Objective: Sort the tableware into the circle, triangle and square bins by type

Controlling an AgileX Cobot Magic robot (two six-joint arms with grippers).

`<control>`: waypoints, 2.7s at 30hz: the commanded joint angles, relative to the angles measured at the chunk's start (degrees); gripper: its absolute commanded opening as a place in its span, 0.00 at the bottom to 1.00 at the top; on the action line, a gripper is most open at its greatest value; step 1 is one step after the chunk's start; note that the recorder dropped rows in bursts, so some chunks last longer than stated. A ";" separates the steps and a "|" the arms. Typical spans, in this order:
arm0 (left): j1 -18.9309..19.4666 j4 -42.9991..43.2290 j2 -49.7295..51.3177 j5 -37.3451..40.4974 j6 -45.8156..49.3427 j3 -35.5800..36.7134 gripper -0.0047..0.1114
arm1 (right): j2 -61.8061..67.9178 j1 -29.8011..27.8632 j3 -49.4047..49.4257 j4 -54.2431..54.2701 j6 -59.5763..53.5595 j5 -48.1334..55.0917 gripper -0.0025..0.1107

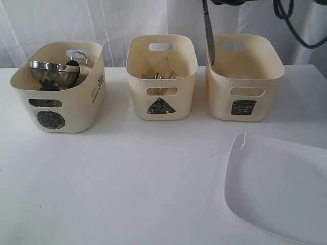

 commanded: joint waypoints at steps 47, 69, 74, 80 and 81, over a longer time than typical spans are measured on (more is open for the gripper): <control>0.17 0.03 -0.23 -0.04 -0.09 0.11 0.04 | 5.76 -8.32 -11.38 -23.90 26.45 32.04 0.02; 0.17 0.03 -0.23 -0.04 -0.09 0.11 0.04 | 0.26 -28.84 27.55 -46.33 28.27 13.72 0.47; 0.17 0.03 -0.23 -0.04 -0.09 0.11 0.04 | 1.82 -28.84 27.55 -46.33 32.91 10.28 0.47; 0.17 0.03 -0.23 -0.04 -0.09 0.11 0.04 | 3.33 -28.94 27.45 -49.16 36.83 11.04 0.47; 0.17 0.03 -0.23 -0.04 -0.09 0.11 0.04 | 3.77 -29.16 27.45 -49.63 36.83 11.04 0.47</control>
